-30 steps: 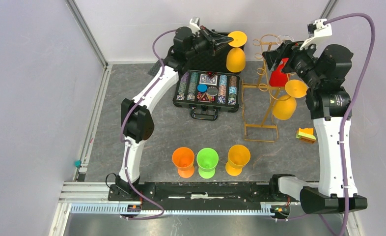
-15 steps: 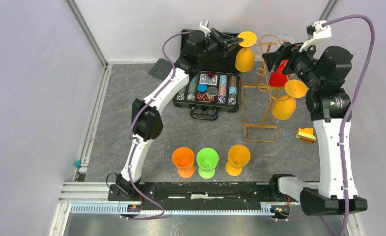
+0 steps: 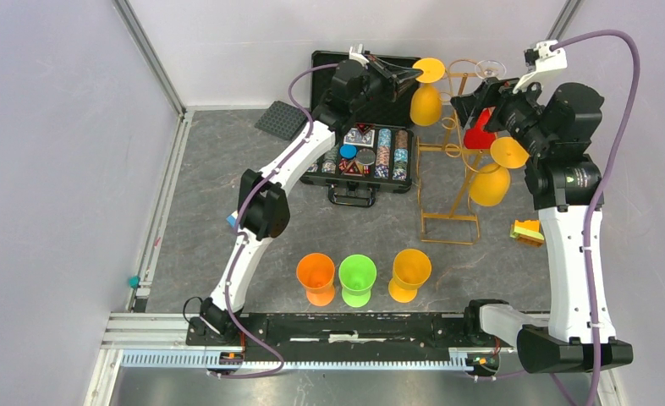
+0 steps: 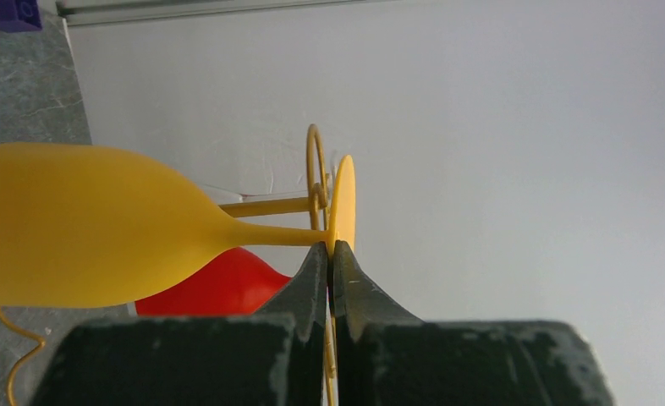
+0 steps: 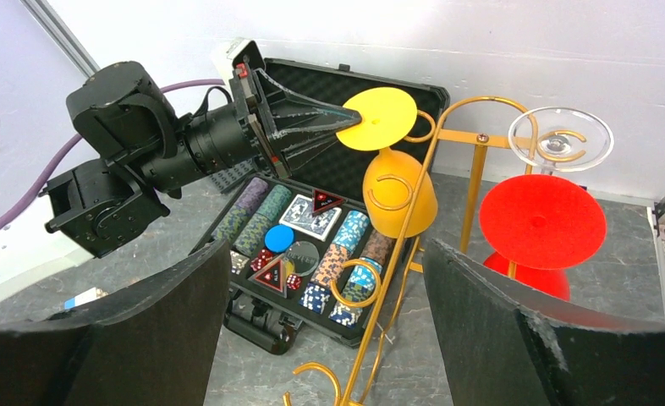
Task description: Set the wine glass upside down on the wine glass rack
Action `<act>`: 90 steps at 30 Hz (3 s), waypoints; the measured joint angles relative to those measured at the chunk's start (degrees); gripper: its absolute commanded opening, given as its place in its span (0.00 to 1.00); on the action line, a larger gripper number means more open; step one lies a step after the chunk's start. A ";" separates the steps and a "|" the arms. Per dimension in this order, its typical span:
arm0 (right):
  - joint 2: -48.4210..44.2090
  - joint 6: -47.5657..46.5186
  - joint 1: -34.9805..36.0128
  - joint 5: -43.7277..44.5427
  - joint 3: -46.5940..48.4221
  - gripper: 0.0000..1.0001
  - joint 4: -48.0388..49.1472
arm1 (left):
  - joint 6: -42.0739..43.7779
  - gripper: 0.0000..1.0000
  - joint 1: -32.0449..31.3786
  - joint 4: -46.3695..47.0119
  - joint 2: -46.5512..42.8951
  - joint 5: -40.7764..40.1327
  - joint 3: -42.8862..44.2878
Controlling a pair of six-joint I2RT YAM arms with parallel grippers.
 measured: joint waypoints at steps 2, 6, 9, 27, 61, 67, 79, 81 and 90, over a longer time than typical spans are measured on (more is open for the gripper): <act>-0.02 -0.15 0.00 0.00 -0.22 0.88 0.02 | -0.07 0.02 -0.26 0.50 0.07 -0.63 0.48; -0.22 -0.22 0.00 -0.02 -0.79 0.88 0.00 | -0.11 0.02 -0.63 1.81 0.07 -1.44 1.18; -0.24 -0.24 0.00 -0.02 -0.85 0.88 -0.02 | -0.22 0.02 -0.85 2.49 0.17 -2.03 1.79; -0.85 -0.17 0.00 0.00 -2.12 0.88 0.02 | -4.39 0.02 -2.23 6.54 3.80 -4.20 2.62; -0.98 -0.11 -0.50 0.00 -3.08 0.88 0.00 | 3.21 1.00 -1.86 5.40 -9.18 -0.09 -16.65; -0.52 0.61 -0.50 -0.28 -3.08 0.88 0.09 | 13.44 1.00 -0.07 2.64 -22.27 0.31 -27.10; 2.23 2.34 -0.50 -0.44 -3.08 0.87 0.46 | 45.42 1.00 3.30 -15.80 -51.15 -3.26 -51.58; 2.64 2.47 -0.50 -0.46 -3.08 0.87 0.48 | 49.70 1.00 3.67 -17.44 -56.17 -4.31 -57.72; 3.87 3.58 -0.50 -0.83 -6.16 0.87 0.94 | 67.80 1.00 4.74 -21.75 -83.67 -5.86 -81.64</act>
